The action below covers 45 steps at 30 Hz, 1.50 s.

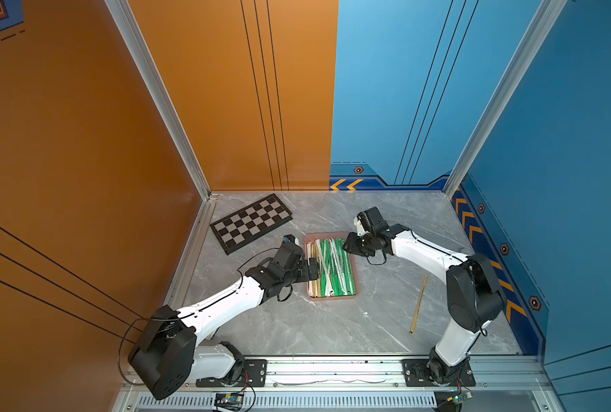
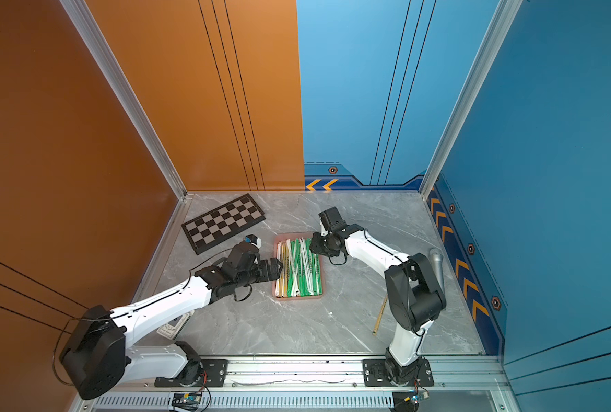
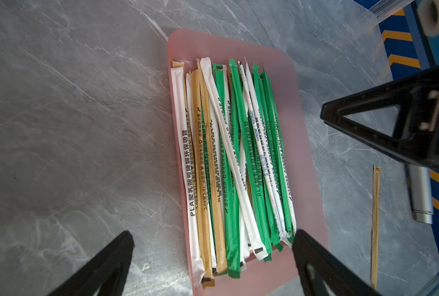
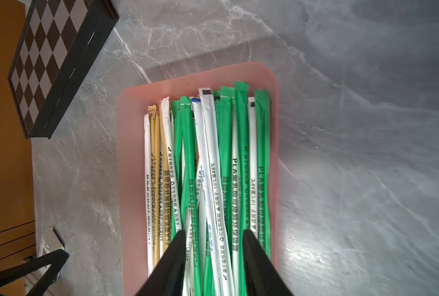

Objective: Put the straws into the storage box
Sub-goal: Place the straw in the storage box, then pick up the straw from the center of the board.

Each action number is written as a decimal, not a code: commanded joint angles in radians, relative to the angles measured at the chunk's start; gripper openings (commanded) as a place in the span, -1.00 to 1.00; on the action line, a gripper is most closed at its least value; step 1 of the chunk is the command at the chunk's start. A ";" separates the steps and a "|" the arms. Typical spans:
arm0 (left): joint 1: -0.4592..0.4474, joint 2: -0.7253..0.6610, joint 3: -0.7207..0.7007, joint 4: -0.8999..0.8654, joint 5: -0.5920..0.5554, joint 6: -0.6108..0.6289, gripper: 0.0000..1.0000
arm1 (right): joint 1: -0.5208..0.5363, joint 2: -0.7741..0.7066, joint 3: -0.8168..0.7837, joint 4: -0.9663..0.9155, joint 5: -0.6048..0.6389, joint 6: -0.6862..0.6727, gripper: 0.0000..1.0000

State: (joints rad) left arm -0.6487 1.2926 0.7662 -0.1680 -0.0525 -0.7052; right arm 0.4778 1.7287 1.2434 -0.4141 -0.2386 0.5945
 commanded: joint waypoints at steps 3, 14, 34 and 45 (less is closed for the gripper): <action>0.005 -0.013 -0.024 0.003 -0.015 -0.005 0.97 | -0.092 -0.184 -0.110 -0.175 0.252 -0.035 -0.19; 0.007 -0.011 -0.039 0.053 0.009 0.000 0.97 | -0.399 -0.450 -0.439 -0.327 0.417 -0.021 -0.12; 0.007 -0.018 -0.052 0.068 0.016 0.001 0.97 | -0.444 -0.373 -0.570 -0.257 0.341 -0.047 -0.36; 0.007 -0.020 -0.050 0.066 0.020 0.004 0.97 | -0.427 -0.346 -0.581 -0.230 0.315 -0.053 -0.36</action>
State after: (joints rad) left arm -0.6479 1.2919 0.7246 -0.0986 -0.0475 -0.7048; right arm 0.0422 1.3605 0.6788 -0.6590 0.0860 0.5529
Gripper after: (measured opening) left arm 0.985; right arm 0.320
